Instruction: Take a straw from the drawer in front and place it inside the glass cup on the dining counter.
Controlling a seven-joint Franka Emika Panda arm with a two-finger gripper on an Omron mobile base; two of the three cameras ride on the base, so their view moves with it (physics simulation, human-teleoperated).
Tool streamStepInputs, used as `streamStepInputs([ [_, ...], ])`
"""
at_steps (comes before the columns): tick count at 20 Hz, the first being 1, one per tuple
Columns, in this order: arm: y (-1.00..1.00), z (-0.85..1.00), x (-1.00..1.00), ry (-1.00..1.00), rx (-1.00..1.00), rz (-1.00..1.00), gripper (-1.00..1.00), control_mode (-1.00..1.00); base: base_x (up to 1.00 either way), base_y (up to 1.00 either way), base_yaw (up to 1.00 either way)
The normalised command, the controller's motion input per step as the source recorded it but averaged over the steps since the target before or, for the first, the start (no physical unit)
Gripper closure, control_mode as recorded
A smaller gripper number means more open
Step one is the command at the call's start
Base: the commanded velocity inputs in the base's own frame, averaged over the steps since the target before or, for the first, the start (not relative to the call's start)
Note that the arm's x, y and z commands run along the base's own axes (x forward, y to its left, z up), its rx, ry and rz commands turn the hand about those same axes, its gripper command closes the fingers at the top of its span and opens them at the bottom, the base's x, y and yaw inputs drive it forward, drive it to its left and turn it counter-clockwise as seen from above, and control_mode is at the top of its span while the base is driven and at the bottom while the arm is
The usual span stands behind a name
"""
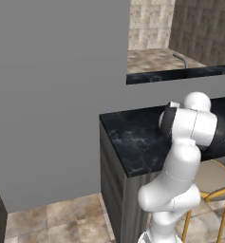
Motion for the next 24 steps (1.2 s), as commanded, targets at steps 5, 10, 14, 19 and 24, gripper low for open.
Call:
streamStepInputs([
  [5, 0.26, 0.41, 0.0, 0.0, 0.0, 0.0, -1.0, -1.0, 0.0, 0.0, 0.0],
  [10, 0.03, 0.01, 0.0, 0.0, 0.0, 0.0, -1.0, -1.0, 0.0, 0.0, 0.0],
  [14, 0.0, -0.02, 0.0, 0.01, 0.0, 0.0, -1.0, -1.0, 0.0, 0.0, 0.0],
  [19, 0.0, -0.23, 0.0, 0.05, 0.0, 0.02, -1.0, -1.0, 0.0, 0.0, 0.0],
  [24, 0.0, -0.55, 0.03, 0.09, 0.0, 0.04, -1.0, -1.0, 0.0, 0.0, 0.0],
])
